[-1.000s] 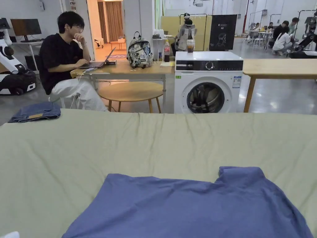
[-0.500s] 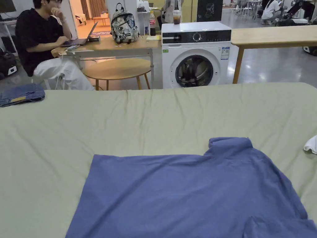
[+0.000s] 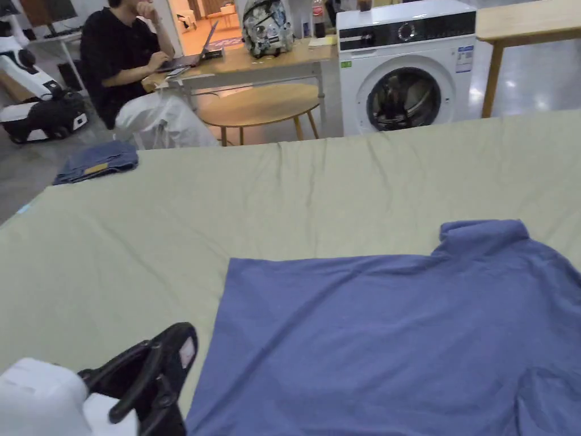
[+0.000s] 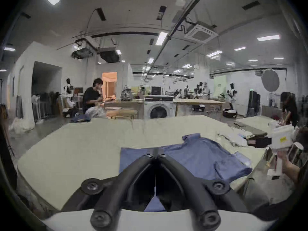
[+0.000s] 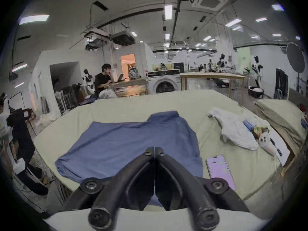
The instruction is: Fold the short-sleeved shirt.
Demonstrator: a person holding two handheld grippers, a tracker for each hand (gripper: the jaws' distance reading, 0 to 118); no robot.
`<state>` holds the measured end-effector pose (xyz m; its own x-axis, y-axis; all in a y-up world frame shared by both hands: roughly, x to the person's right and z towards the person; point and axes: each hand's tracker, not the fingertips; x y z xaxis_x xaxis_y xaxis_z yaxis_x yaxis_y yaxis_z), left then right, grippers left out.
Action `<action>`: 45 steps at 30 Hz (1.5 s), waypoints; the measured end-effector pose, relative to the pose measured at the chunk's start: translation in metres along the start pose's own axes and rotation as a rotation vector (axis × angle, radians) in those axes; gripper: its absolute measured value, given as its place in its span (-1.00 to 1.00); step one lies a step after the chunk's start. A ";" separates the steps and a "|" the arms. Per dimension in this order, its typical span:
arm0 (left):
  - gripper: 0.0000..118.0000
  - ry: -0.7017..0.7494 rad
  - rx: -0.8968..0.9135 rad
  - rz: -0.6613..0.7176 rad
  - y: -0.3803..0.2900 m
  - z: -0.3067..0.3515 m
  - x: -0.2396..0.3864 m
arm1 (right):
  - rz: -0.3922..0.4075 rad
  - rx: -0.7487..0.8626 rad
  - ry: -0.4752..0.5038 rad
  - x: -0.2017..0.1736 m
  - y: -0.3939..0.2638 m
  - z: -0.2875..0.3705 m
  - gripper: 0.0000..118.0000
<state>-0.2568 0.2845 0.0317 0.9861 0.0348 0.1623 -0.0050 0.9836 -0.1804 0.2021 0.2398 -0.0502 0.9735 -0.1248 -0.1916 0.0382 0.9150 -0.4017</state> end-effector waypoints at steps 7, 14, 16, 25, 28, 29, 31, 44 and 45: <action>-1.00 0.190 -0.127 0.013 -0.020 -0.006 -0.023 | -0.002 0.012 0.012 -0.009 0.000 0.001 -1.00; 0.15 0.143 -0.423 0.219 -0.119 -0.027 -0.075 | -0.018 -0.047 -0.013 0.003 -0.014 -0.001 -1.00; 0.15 0.169 -0.474 0.251 -0.146 -0.035 -0.085 | -0.038 -0.060 -0.017 0.008 -0.016 -0.001 -1.00; 0.09 0.203 -0.615 0.057 -0.189 -0.066 -0.071 | -0.073 -0.083 -0.070 0.019 -0.023 0.010 -1.00; -0.39 0.202 -0.652 0.062 -0.183 -0.066 -0.064 | -0.087 -0.084 -0.104 0.024 -0.026 0.016 -1.00; -0.63 0.199 -0.658 0.056 -0.183 -0.066 -0.064 | -0.096 -0.084 -0.117 0.027 -0.028 0.017 -1.00; -0.91 0.173 -0.677 0.059 -0.175 -0.066 -0.059 | -0.114 -0.090 -0.147 0.033 -0.031 0.020 -1.00; -0.93 0.183 -0.724 0.123 -0.164 -0.074 -0.049 | -0.209 -0.357 -0.193 0.085 -0.131 -0.022 -0.39; -0.93 0.184 -0.722 0.131 -0.164 -0.073 -0.048 | -0.230 -0.373 -0.174 0.086 -0.137 -0.026 -0.63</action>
<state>-0.2911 0.1085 -0.0176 0.9970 0.0513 -0.0576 -0.0770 0.6109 -0.7879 0.2744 0.0940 -0.0353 0.9738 -0.2129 0.0803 0.2048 0.6665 -0.7168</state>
